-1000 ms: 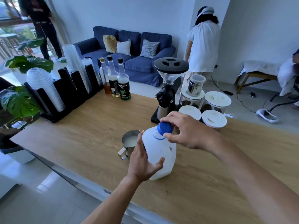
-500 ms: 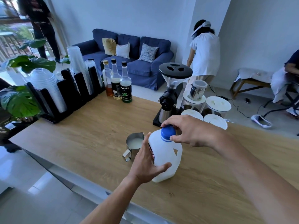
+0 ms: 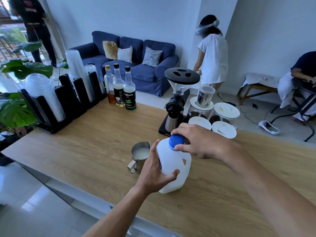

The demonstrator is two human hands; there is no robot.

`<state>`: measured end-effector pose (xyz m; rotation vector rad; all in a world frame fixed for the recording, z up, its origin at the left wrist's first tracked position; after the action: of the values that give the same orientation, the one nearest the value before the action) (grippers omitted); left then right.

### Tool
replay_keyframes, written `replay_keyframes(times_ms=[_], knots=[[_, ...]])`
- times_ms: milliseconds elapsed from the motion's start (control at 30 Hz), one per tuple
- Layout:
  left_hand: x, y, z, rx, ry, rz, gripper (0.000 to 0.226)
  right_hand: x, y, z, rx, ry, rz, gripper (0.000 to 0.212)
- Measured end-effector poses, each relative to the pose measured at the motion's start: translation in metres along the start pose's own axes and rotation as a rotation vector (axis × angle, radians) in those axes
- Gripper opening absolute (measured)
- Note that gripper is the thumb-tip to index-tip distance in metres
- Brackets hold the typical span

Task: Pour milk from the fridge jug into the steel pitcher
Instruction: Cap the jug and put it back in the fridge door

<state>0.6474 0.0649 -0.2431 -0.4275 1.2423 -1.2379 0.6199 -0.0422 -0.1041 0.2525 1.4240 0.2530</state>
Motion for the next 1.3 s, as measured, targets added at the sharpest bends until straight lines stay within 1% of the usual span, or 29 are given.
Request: replay_keyframes(times_ms=[67, 133, 233, 300, 367, 433, 467, 533, 600, 633, 667, 700, 767, 833, 867, 967, 1100, 1167, 1233, 1300], knots=[[0.0, -0.001, 0.004, 0.033, 0.024, 0.035, 0.108, 0.001, 0.002, -0.001, -0.03, 0.03, 0.021, 0.041], [0.0, -0.002, 0.008, 0.07, 0.043, 0.048, 0.105, 0.003, 0.0, -0.002, -0.041, 0.049, 0.015, 0.046], [0.0, -0.001, 0.01, 0.088, 0.057, 0.032, 0.107, 0.006, -0.003, -0.003, -0.034, 0.064, 0.007, 0.052], [-0.001, 0.0, 0.01, 0.069, 0.053, 0.001, 0.113, 0.007, -0.005, -0.002, -0.013, 0.061, 0.03, 0.05], [-0.001, -0.001, 0.011, 0.043, 0.044, -0.027, 0.117, 0.006, -0.004, 0.001, -0.005, 0.045, 0.033, 0.044], [-0.001, -0.004, 0.011, 0.035, 0.029, -0.021, 0.114, 0.002, -0.004, 0.005, -0.009, -0.013, -0.043, 0.034], [-0.001, -0.005, 0.011, 0.038, 0.017, -0.012, 0.111, 0.0, -0.004, 0.006, -0.004, -0.054, -0.11, 0.036], [-0.002, -0.006, 0.01, 0.043, -0.003, 0.005, 0.106, -0.002, -0.005, 0.007, -0.002, -0.141, -0.271, 0.048], [-0.002, -0.007, 0.01, 0.044, -0.011, 0.008, 0.103, -0.004, -0.002, 0.006, -0.033, -0.239, -0.381, 0.056], [-0.002, -0.008, 0.01, 0.045, -0.012, 0.005, 0.102, -0.007, -0.001, 0.006, -0.037, -0.285, -0.37, 0.059], [-0.002, -0.009, 0.01, 0.047, -0.014, 0.002, 0.102, -0.011, -0.003, 0.006, -0.022, -0.304, -0.3, 0.06], [-0.003, -0.01, 0.011, 0.051, -0.021, 0.0, 0.101, -0.013, -0.007, 0.007, 0.0, -0.295, -0.18, 0.059], [-0.004, -0.01, 0.012, 0.057, -0.036, -0.009, 0.1, -0.009, -0.013, 0.007, 0.028, -0.157, 0.017, 0.052], [-0.004, -0.01, 0.011, 0.062, -0.044, -0.024, 0.098, -0.001, -0.013, 0.004, -0.008, -0.028, 0.024, 0.05], [-0.005, -0.01, 0.011, 0.066, -0.048, -0.026, 0.097, 0.001, -0.013, 0.002, -0.023, -0.01, 0.009, 0.048], [-0.005, -0.013, 0.01, 0.078, -0.063, -0.03, 0.096, 0.0, -0.01, 0.002, -0.021, -0.079, 0.017, 0.041], [-0.005, -0.012, 0.01, 0.075, -0.066, -0.04, 0.096, 0.002, 0.0, -0.001, -0.07, -0.169, -0.171, 0.045], [-0.005, -0.011, 0.009, 0.07, -0.058, -0.041, 0.097, 0.003, 0.003, -0.003, -0.065, -0.198, -0.211, 0.046], [-0.003, -0.013, 0.009, 0.069, -0.051, -0.033, 0.098, 0.003, 0.004, -0.004, -0.045, -0.201, -0.208, 0.045], [-0.003, -0.014, 0.008, 0.062, -0.05, -0.023, 0.1, 0.004, 0.004, -0.003, -0.045, -0.157, -0.204, 0.045]])
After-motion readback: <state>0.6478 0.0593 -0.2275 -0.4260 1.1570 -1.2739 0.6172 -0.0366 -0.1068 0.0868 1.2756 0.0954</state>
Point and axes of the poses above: each hand's wrist, its own z-axis towards the middle knuckle, its own x-axis out of the palm, y = z × x, the point moved 9 cm from there along z, towards the middle knuckle, and after that the axes turned 14 degrees about -y, right-handed, at the moved point
